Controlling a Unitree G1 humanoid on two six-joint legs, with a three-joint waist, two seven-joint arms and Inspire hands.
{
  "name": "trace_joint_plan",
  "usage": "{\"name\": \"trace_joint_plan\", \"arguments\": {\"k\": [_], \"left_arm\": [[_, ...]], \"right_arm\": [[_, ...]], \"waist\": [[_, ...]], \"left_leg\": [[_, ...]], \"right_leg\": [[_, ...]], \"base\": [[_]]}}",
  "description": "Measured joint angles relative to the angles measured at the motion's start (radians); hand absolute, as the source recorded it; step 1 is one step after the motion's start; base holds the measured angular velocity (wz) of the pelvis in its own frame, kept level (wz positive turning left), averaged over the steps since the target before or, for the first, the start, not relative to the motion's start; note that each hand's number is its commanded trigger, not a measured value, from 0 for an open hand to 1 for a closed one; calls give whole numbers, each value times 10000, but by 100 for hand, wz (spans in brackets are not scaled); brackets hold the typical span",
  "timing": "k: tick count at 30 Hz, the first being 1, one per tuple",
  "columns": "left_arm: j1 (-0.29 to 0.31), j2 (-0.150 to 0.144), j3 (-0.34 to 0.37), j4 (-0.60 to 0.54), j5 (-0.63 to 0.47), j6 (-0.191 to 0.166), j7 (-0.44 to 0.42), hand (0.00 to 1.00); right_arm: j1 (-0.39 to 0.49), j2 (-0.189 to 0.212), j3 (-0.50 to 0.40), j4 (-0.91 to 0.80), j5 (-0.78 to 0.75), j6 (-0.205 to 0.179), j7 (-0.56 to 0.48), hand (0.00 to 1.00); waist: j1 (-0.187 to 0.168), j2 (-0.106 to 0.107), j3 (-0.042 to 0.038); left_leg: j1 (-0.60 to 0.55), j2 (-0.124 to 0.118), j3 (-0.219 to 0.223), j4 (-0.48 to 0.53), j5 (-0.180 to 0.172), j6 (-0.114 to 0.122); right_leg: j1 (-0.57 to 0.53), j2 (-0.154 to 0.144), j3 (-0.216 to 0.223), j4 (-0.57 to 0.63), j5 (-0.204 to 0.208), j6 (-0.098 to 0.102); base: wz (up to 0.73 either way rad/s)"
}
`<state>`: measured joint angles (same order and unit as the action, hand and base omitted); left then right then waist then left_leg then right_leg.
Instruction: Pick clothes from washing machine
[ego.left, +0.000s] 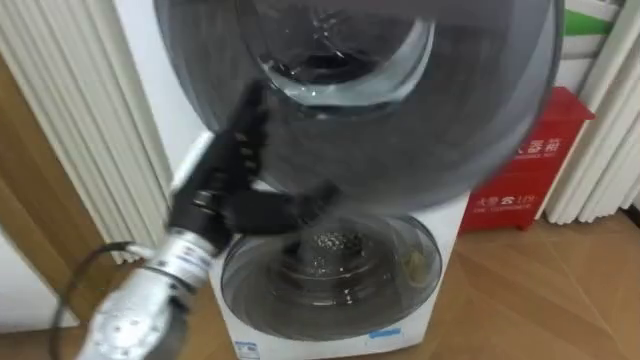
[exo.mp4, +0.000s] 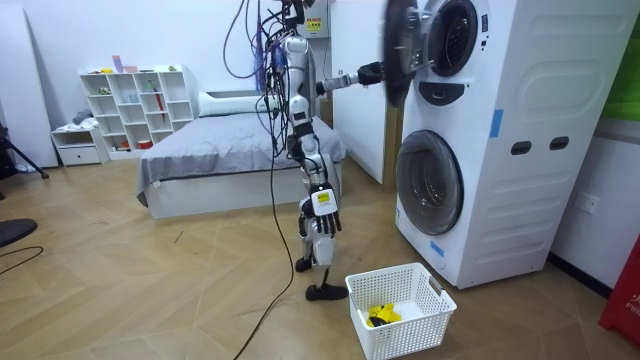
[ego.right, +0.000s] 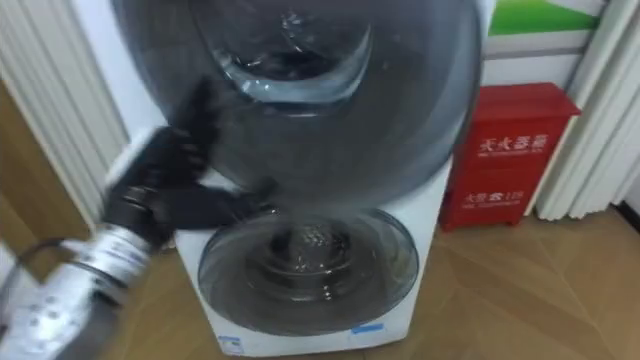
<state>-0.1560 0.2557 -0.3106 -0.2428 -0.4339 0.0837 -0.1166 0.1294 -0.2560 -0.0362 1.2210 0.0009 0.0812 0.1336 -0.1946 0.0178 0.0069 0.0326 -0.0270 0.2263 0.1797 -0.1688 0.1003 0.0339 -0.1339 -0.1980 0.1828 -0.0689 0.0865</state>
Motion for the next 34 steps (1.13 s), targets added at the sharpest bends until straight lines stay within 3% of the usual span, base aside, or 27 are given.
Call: {"name": "trace_joint_plan", "arguments": {"k": [4,7,11,13,16,17,19,20,21,22,25,28,32,34], "left_arm": [[-231,-271,-718,4,-55,27,-856,0],[-272,-241,-659,184,-65,21,-1205,0],[-239,-239,-660,1215,-19,35,-1428,0],[163,-240,-592,1973,496,28,-1413,0],[1355,-263,-255,3717,1638,-56,-1328,0],[1582,-280,-168,4256,1937,-56,-1290,0],[2450,-277,458,6571,3243,-65,-903,0],[2605,-252,658,7130,3519,-68,-804,0],[2898,-201,1136,8374,3892,-75,-497,0],[3111,-180,1603,9517,3925,-126,-143,0],[3858,-199,3070,11933,3840,-602,792,0],[4411,-267,4370,13322,4067,-743,1827,0],[4848,-563,4547,14060,4986,-533,2530,0],[4805,-936,4535,14066,5564,-394,2658,0]], "right_arm": [[-395,108,152,15,429,-20,8,0],[-397,246,156,-5,549,-9,4,0],[-397,250,152,-4,627,-9,-3,0],[-385,252,145,-149,730,49,1,0],[-298,281,121,-491,820,-36,-48,0],[-261,280,120,-499,840,-68,-52,0],[-102,371,108,-815,1470,-76,-131,0],[-75,421,106,-876,1603,-102,-136,0],[-75,524,125,-884,1896,-213,-130,0],[-38,603,124,-827,2375,-323,-129,0],[192,727,107,-823,2698,-539,-99,0],[491,904,-268,-811,2865,-604,6,0],[554,969,-273,-573,3026,-736,1,0],[539,999,-267,-493,3007,-864,-1,0]], "waist": [[-410,-5,4],[-385,-109,68],[-383,-121,76],[-176,-145,88],[-39,-191,77],[21,-212,42],[318,-290,-10],[364,-357,9],[554,-475,-3],[727,-573,-20],[1202,-574,-23],[1604,-530,-33],[1740,-430,-33],[1749,-418,-21]], "left_leg": [[123,48,188,-159,-42,-75],[261,180,406,-190,-116,-191],[344,240,500,-278,-154,-260],[422,318,671,-294,-194,-329],[666,422,727,-337,-248,-465],[697,450,732,-334,-270,-501],[793,508,724,-288,-346,-630],[819,532,718,-288,-363,-661],[822,576,711,-273,-390,-724],[845,650,705,-251,-416,-775],[1024,748,690,-275,-510,-900],[1117,819,658,-319,-573,-939],[1198,828,568,-353,-628,-911],[1177,813,467,-356,-649,-879]], "right_leg": [[15,56,-3,-152,-63,-45],[35,188,37,-151,-87,-93],[29,262,39,-153,-135,-174],[5,333,62,-137,-184,-249],[169,480,57,-153,-248,-341],[191,504,31,-148,-271,-358],[290,613,-20,-154,-362,-442],[321,637,-32,-164,-391,-468],[329,667,-87,-159,-470,-517],[333,719,-154,-189,-479,-533],[529,850,-298,-366,-479,-550],[597,901,-521,-351,-481,-552],[753,879,-561,-354,-499,-528],[780,828,-606,-349,-537,-474]], "base": [[-16],[-21],[-12],[-23],[-13],[-4],[-2],[0],[0],[4],[0],[5],[9],[9]]}}
